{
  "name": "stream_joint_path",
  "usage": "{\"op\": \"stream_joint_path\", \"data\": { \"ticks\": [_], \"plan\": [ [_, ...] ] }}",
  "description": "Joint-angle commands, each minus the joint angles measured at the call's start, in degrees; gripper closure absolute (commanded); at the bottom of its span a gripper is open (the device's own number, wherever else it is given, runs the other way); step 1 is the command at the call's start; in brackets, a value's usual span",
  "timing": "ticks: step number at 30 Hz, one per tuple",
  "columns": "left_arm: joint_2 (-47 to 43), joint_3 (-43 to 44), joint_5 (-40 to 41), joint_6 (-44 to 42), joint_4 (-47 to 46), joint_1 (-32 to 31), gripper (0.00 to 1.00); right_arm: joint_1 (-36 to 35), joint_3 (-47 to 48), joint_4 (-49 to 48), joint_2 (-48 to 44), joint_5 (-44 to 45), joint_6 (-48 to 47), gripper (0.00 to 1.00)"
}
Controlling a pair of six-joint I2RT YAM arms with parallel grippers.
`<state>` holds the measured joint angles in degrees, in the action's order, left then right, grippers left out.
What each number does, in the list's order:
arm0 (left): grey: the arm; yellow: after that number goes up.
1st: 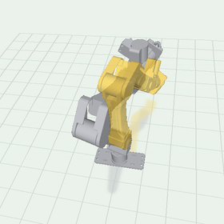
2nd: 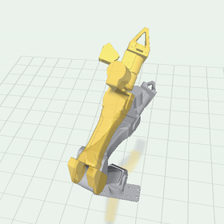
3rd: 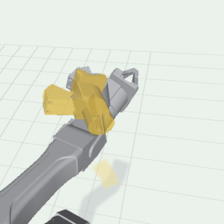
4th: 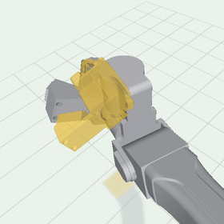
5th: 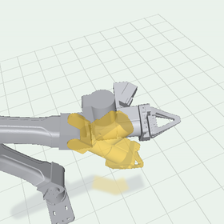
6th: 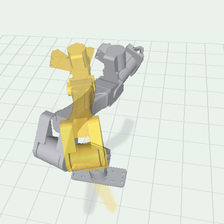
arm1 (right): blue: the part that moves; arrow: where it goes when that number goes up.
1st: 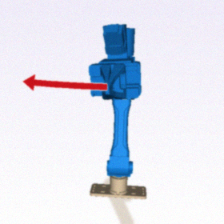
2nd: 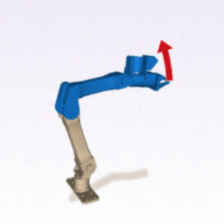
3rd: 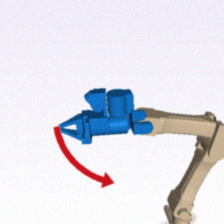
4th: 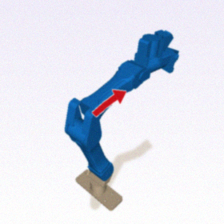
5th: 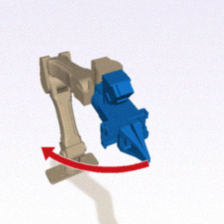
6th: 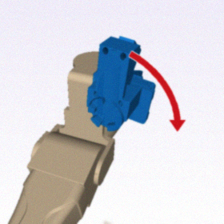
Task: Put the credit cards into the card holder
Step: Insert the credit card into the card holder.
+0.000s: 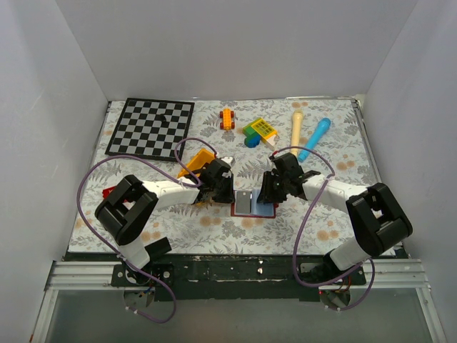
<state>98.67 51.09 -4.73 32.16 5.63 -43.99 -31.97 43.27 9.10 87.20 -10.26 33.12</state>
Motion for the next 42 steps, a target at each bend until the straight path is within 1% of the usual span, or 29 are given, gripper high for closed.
{"op": "stream_joint_path", "data": {
  "ticks": [1, 10, 13, 16, 26, 28, 42],
  "plan": [
    [0.2, -1.5, -0.1, -0.6, 4.0, -0.3, 1.0, 0.1, -1.2, -1.5, -0.1, -0.5, 0.9, 0.62],
    [0.3, -1.3, -0.1, -0.6, 4.0, -0.3, 1.0, 0.1, -1.6, -3.2, -1.8, -1.5, 1.4, 0.64],
    [0.4, -1.3, -0.2, -0.6, 4.0, -0.3, 1.0, 0.1, -2.0, -4.4, -2.0, -2.0, 1.9, 0.69],
    [0.6, -1.3, -0.2, -0.7, 4.0, -0.3, 1.0, 0.1, -2.6, -5.9, -2.4, -3.2, 2.3, 0.71],
    [0.5, -1.4, -0.1, -0.7, 4.2, -0.3, 1.0, 0.1, -2.0, -8.6, -0.7, -7.4, 2.6, 0.72],
    [0.3, -1.3, -0.1, -0.7, 4.3, -0.3, 1.0, 0.1, -1.8, -10.5, -0.3, -8.0, 2.9, 0.72],
    [0.5, -0.8, -0.5, -1.0, 4.5, -0.3, 1.0, 0.1, 0.8, -15.7, 5.0, -12.1, 3.6, 0.72]
  ]
}}
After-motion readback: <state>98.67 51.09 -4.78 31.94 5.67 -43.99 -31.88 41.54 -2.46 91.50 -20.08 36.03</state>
